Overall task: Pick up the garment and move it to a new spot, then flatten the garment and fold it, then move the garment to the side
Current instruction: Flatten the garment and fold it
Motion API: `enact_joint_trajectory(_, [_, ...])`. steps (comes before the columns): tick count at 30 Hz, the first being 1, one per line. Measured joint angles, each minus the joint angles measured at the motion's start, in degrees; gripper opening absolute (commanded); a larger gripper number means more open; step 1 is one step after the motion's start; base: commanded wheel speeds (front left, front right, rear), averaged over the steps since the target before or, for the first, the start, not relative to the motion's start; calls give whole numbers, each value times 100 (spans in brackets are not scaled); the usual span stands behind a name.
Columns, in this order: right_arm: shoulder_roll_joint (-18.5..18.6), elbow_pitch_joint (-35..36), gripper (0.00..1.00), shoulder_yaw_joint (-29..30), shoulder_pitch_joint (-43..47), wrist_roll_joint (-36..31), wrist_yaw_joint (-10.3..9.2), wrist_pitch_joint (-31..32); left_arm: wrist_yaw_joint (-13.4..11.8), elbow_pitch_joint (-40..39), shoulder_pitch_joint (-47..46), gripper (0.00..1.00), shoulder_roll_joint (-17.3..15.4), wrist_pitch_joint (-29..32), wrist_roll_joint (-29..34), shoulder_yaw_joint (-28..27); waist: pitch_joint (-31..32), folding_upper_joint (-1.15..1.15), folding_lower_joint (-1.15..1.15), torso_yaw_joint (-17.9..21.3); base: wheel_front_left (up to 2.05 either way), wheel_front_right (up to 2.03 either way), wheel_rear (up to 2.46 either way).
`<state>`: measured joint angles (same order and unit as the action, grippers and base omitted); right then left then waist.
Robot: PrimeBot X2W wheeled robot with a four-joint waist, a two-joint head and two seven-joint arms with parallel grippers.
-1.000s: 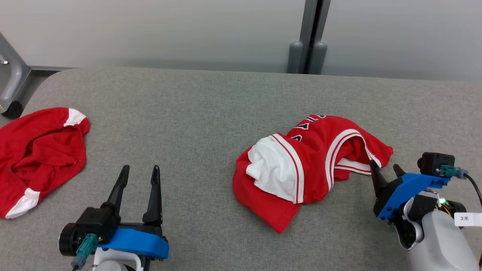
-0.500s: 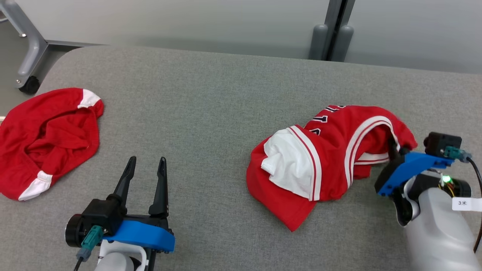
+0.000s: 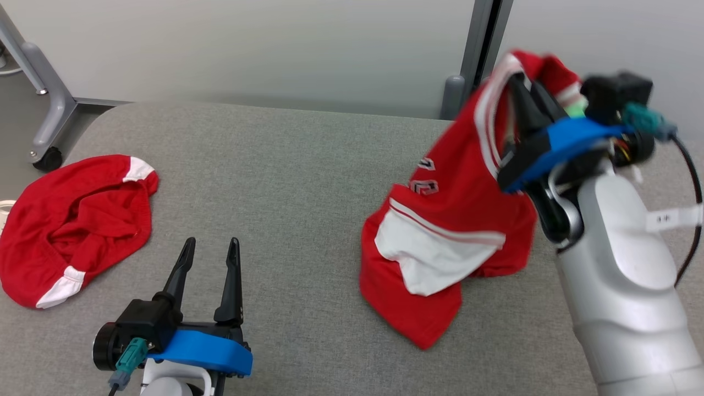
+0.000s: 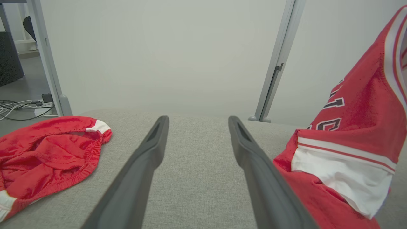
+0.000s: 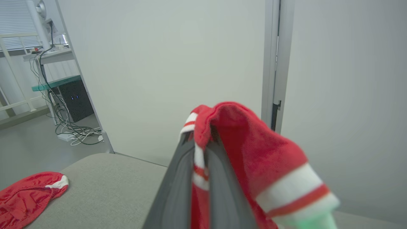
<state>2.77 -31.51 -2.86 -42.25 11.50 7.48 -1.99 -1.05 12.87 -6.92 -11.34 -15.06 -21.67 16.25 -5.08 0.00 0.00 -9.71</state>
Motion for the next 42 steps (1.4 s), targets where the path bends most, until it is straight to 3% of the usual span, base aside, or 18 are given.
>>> enact_joint_trajectory(6, [-3,712,0,-1183,-816,887,0,528,-7,-40,9,100,-7,0,7,32,25,0,0,-95,0,0,0])
enact_joint_trajectory(12, [-7,793,0,-1691,-1688,1525,0,402,9,-77,3,100,34,0,19,104,61,0,0,-256,0,0,0])
enact_joint_trajectory(20, [-5,647,0,-1337,-2252,1755,0,-42,-18,-152,77,100,26,0,48,86,132,0,0,-271,0,0,0])
enact_joint_trajectory(29, [0,438,0,-966,-1089,1051,0,347,-43,-224,130,100,-2,0,37,44,101,0,1,41,0,0,0])
enact_joint_trajectory(34, [22,1257,0,-1029,-487,827,0,683,-44,-216,138,100,-4,0,8,41,140,0,0,190,0,0,0])
enact_joint_trajectory(42, [105,3635,0,-843,795,450,0,1706,-59,-238,156,100,-4,0,7,15,112,0,0,303,0,0,0])
